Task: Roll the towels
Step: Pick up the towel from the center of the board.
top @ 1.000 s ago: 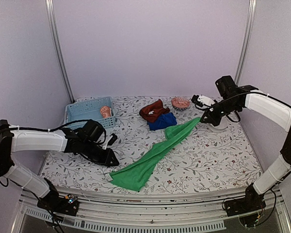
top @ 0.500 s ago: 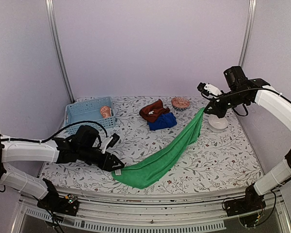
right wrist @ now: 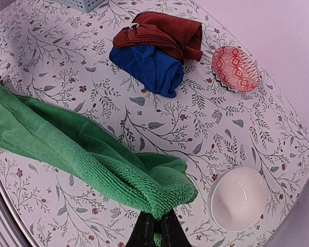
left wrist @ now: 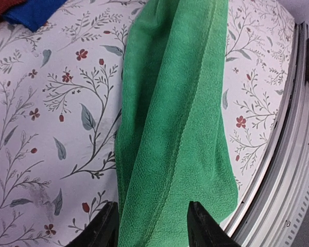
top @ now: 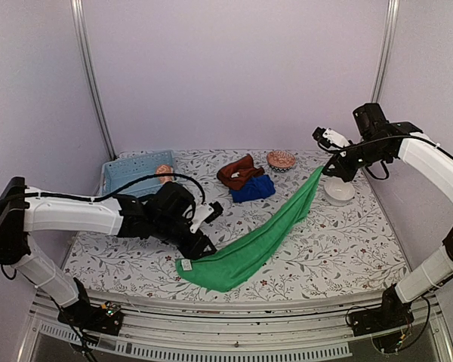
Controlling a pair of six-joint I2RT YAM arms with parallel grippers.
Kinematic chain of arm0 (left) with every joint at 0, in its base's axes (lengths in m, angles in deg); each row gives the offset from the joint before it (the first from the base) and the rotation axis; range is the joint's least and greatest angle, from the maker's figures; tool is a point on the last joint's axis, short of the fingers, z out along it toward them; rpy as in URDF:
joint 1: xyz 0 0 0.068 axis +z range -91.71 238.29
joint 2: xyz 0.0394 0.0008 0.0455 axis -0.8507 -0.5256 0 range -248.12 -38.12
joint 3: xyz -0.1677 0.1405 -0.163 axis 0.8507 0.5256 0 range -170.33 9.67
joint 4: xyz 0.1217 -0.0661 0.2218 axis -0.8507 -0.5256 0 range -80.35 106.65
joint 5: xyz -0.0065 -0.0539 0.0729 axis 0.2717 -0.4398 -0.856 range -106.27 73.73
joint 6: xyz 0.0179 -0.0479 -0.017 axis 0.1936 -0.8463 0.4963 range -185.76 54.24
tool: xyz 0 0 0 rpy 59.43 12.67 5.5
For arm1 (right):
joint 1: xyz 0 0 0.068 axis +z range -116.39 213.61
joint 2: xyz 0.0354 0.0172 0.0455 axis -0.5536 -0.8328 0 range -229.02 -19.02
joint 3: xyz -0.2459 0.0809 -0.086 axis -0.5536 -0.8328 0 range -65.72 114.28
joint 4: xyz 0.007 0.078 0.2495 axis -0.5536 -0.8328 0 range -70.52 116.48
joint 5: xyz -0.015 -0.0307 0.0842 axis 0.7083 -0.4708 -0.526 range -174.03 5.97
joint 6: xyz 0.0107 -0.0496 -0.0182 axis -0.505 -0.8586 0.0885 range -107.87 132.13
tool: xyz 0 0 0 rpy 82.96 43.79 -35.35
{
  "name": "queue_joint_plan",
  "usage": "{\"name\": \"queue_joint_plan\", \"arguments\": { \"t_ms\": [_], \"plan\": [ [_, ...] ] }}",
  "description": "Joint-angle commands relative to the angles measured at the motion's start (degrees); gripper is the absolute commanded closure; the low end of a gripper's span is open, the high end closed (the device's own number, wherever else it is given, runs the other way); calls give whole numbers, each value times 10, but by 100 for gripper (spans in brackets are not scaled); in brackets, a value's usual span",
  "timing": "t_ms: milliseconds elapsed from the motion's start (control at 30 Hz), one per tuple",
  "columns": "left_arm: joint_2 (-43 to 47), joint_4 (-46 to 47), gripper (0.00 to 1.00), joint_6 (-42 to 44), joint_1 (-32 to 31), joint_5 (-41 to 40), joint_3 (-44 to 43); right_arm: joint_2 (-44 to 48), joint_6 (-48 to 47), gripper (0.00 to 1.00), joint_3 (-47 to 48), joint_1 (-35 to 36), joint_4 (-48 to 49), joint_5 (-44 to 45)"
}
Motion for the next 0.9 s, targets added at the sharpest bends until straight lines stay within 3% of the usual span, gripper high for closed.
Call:
{"name": "queue_joint_plan", "arguments": {
  "t_ms": [0,200,333,467,733,867],
  "plan": [
    [-52,-118,53,68,-31,-54,-48,-5,8,96,0,-9,5,-10],
    [-68,-133,52,110,-57,-126,-58,-10,10,96,-4,-11,7,-11],
    [-82,-134,54,121,-57,-131,-54,-14,11,96,-1,-11,6,-12],
    [-99,-139,65,127,-57,-148,-56,-16,12,96,-2,-11,6,-14],
    [-65,-150,100,137,-39,-180,-82,-23,16,96,1,-13,11,-4],
    [1,-175,100,132,10,-214,-113,-34,35,97,54,-45,18,21]
  ]
}}
